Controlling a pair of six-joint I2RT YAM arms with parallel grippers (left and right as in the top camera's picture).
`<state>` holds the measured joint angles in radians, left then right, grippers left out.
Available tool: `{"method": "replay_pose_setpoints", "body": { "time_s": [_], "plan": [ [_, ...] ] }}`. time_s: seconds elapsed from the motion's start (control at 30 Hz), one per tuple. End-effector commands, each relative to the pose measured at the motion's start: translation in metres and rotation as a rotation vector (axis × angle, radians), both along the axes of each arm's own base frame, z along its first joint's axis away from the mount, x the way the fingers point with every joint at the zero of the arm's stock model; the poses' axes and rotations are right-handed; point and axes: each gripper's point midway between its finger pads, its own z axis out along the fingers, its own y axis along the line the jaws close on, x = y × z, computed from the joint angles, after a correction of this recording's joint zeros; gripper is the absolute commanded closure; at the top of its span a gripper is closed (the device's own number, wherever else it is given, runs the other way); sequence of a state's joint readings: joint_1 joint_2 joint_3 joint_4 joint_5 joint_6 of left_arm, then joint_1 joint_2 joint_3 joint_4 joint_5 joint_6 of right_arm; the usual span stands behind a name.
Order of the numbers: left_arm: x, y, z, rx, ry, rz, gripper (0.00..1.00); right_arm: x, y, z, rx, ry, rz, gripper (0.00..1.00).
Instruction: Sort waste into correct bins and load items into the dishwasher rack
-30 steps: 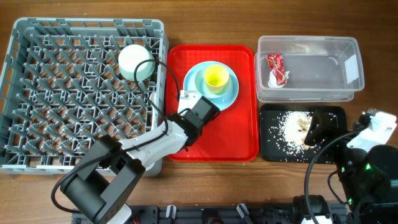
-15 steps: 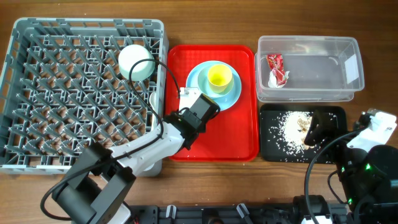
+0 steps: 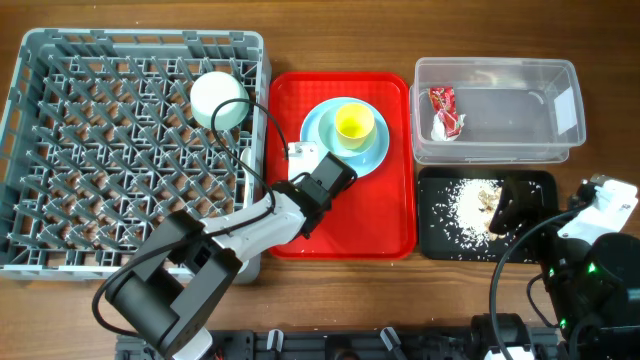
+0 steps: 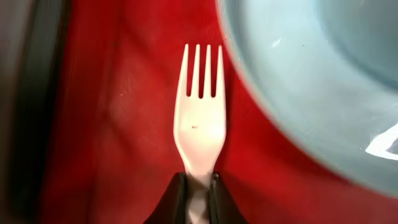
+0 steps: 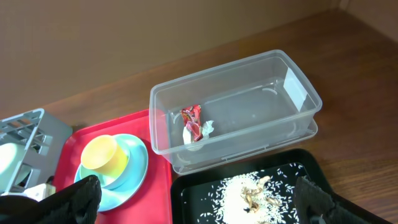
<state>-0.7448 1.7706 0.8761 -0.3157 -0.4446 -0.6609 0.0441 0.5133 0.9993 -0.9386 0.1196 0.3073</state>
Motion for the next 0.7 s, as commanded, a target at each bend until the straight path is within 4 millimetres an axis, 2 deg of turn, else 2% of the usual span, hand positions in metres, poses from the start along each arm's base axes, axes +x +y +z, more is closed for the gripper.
{"method": "replay_pose_setpoints", "body": {
  "time_s": [0.0,0.13,0.17,0.2,0.27,0.33,0.43,0.5,0.67],
  "plan": [
    [0.007,0.025,0.041,0.092,-0.103,0.064,0.96,0.000,0.001,0.004,-0.012,-0.009,0.013,0.00],
    [0.004,0.034,0.128,0.017,-0.227,0.078,0.96,0.000,0.001,0.004,-0.011,-0.009,0.013,0.00],
    [0.002,0.036,0.144,-0.015,-0.259,0.083,0.96,0.000,0.001,0.004,-0.012,-0.009,0.013,0.00],
    [-0.002,0.040,0.174,-0.068,-0.323,0.076,0.96,0.000,0.001,0.004,-0.012,-0.009,0.013,0.00],
    [-0.007,0.045,0.200,-0.062,-0.377,0.013,0.96,0.000,0.001,0.004,-0.012,-0.009,0.013,0.00],
    [-0.009,0.055,0.215,-0.014,-0.411,-0.031,0.96,0.000,0.001,0.004,-0.012,-0.010,0.013,0.00],
    [-0.005,0.074,0.210,0.108,-0.377,-0.075,0.96,0.000,0.001,0.004,-0.011,-0.010,0.013,0.00],
    [0.002,0.088,0.190,0.202,-0.301,-0.094,0.96,0.000,0.001,0.004,-0.011,-0.009,0.013,0.00],
    [0.010,0.097,0.146,0.279,-0.148,-0.107,0.96,0.000,0.001,0.004,-0.011,-0.010,0.013,0.00]
  ]
}}
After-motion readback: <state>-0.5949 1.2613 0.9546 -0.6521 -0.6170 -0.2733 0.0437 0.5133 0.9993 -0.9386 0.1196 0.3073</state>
